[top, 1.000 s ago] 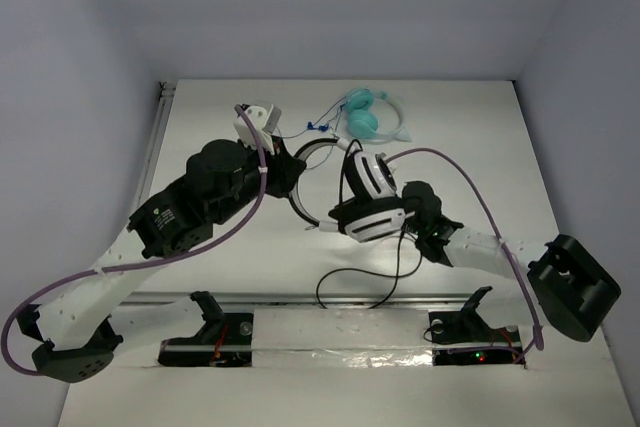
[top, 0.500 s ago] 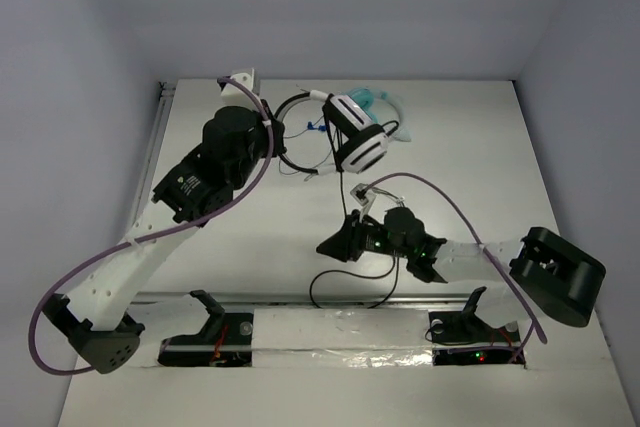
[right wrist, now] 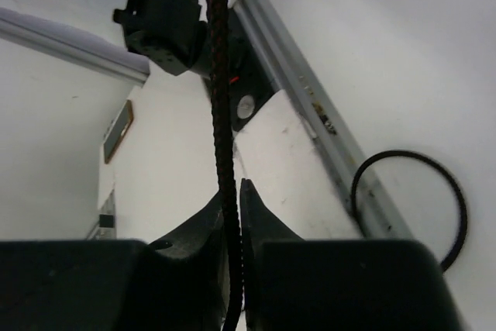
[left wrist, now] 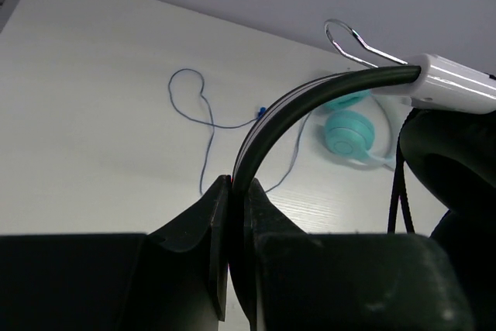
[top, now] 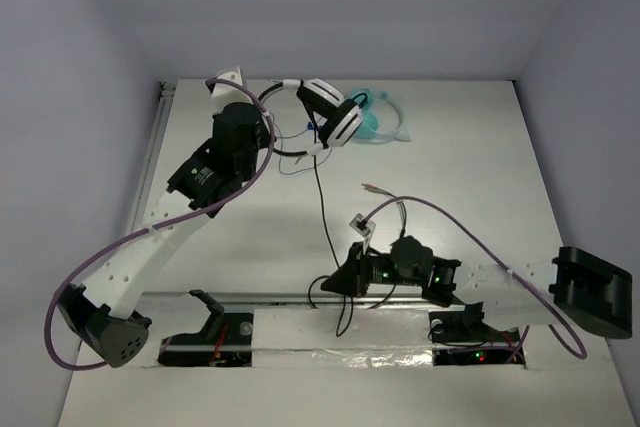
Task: Wrap the headphones
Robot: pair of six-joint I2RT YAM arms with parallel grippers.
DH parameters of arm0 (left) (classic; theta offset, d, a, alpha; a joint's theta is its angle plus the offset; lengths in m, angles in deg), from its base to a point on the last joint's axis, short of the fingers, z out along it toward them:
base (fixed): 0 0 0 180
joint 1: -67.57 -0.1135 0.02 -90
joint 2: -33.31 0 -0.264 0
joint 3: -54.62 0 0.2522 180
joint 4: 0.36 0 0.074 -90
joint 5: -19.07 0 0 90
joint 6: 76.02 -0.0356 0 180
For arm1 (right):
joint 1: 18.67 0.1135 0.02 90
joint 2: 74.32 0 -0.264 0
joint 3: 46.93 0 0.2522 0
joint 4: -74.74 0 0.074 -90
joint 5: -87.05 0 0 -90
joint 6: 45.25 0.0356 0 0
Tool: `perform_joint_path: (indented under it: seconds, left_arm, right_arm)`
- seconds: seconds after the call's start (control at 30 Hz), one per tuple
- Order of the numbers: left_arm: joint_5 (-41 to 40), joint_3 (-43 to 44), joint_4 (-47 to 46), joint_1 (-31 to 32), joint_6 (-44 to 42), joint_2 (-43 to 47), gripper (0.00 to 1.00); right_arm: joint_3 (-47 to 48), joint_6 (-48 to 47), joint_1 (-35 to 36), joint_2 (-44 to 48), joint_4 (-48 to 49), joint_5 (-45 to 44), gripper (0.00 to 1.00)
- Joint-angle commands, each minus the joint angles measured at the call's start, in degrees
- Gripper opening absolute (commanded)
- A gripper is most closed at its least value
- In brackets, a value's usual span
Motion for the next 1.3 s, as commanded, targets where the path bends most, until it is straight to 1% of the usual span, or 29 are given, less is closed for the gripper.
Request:
perform_joint_path:
  seconds: [0.0, 0.03, 0.07, 0.1, 0.17, 0.2, 0.23, 0.3, 0.47, 0.5, 0.53, 0.6, 0.67, 0.77, 0.8, 0.93, 1.0, 1.07, 1.1, 1.13, 1.17, 1.27]
  left_arm:
    - [-4.3, -1.9, -5.8, -0.9, 3.0, 0.8, 0.00]
    - [-4.7, -2.3, -5.5, -0.9, 3.2, 0.9, 0.00]
    - [-4.7, -3.0, -4.7, -0.9, 3.3, 1.1, 0.00]
    - [-4.7, -3.5, -4.1, -0.9, 3.5, 1.3, 0.00]
    - [-5.8, -4.2, -2.7, -0.9, 4.1, 1.7, 0.00]
    - [-6.0, -5.5, -2.6, -0.9, 4.1, 2.3, 0.00]
    - [-6.2, -6.2, -2.3, -0.9, 4.2, 2.7, 0.00]
    - [-6.4, -8.3, -1.5, -0.9, 4.7, 3.9, 0.00]
    - [-9.8, -12.1, 2.0, -0.9, 5.3, 4.5, 0.00]
    - [-10.2, -12.5, 2.5, -0.9, 5.9, 4.7, 0.00]
    - [-10.7, -13.0, 2.5, -0.9, 6.1, 4.8, 0.00]
    - [-10.6, -14.4, 2.7, 0.5, 6.3, 5.0, 0.00]
    - [-9.6, -15.0, 4.2, 1.4, 6.6, 4.3, 0.00]
    - [-9.1, -16.1, 6.6, 4.7, 6.6, 2.1, 0.00]
    - [-8.6, -16.2, 7.1, 6.8, 6.4, 0.7, 0.00]
    - [-3.8, -16.6, 10.7, 9.6, 4.9, -2.2, 0.00]
    - [-2.1, -17.7, 11.5, 10.2, 3.9, -0.9, 0.00]
    - [2.4, -18.7, 10.5, 10.2, 2.6, 0.8, 0.00]
    - [3.8, -19.7, 10.1, 10.2, 1.7, 2.7, 0.00]
    - [7.1, -20.1, 9.8, 10.2, 0.8, 3.5, 0.00]
    - [8.9, -20.3, 9.2, 10.2, 0.1, 4.0, 0.00]
    - [13.0, -21.1, 8.9, 11.6, -1.9, 5.0, 0.00]
  right_arm:
    - [2.0, 0.4, 2.8, 6.6, -9.7, -4.0, 0.11]
    - [2.5, 0.1, 2.8, 8.0, -12.2, -5.2, 0.04]
    - [3.9, -0.3, 3.6, 9.5, -14.9, -5.8, 0.02]
    - [4.8, -0.6, 3.6, 10.7, -20.4, -6.3, 0.00]
    - [7.6, -1.7, 4.1, 14.4, -25.2, -7.1, 0.00]
    - [8.6, -2.1, 4.1, 15.5, -30.0, -7.5, 0.00]
    - [9.6, -2.5, 4.1, 17.8, -32.2, -9.0, 0.00]
    - [12.5, -4.1, 4.1, 19.7, -38.1, -10.1, 0.00]
    - [19.8, -8.5, 4.1, 21.3, -50.2, -13.6, 0.00]
    - [20.6, -9.2, 4.1, 21.5, -51.3, -13.7, 0.00]
    - [22.6, -9.9, 4.1, 21.6, -52.3, -15.8, 0.00]
    - [24.9, -11.6, 4.1, 21.2, -56.0, -17.5, 0.00]
    - [28.1, -13.5, 4.1, 20.9, -57.9, -20.0, 0.00]
    - [32.1, -15.5, 4.1, 19.9, -61.3, -23.2, 0.00]
    - [33.0, -16.9, 4.1, 19.5, -62.9, -24.1, 0.00]
    - [36.6, -19.7, 4.1, 17.6, -66.5, -31.2, 0.00]
    - [38.3, -21.6, 4.1, 16.8, -68.0, -35.2, 0.00]
    - [39.7, -23.3, 4.1, 15.5, -69.1, -40.1, 0.00]
    - [40.3, -24.1, 4.1, 15.0, -68.9, -41.5, 0.00]
    - [40.8, -25.0, 4.1, 14.6, -68.2, -43.3, 0.00]
    - [40.9, -25.9, 4.1, 14.0, -67.6, -46.5, 0.00]
    - [42.3, -29.0, 1.7, 10.6, -64.8, -50.2, 0.00]
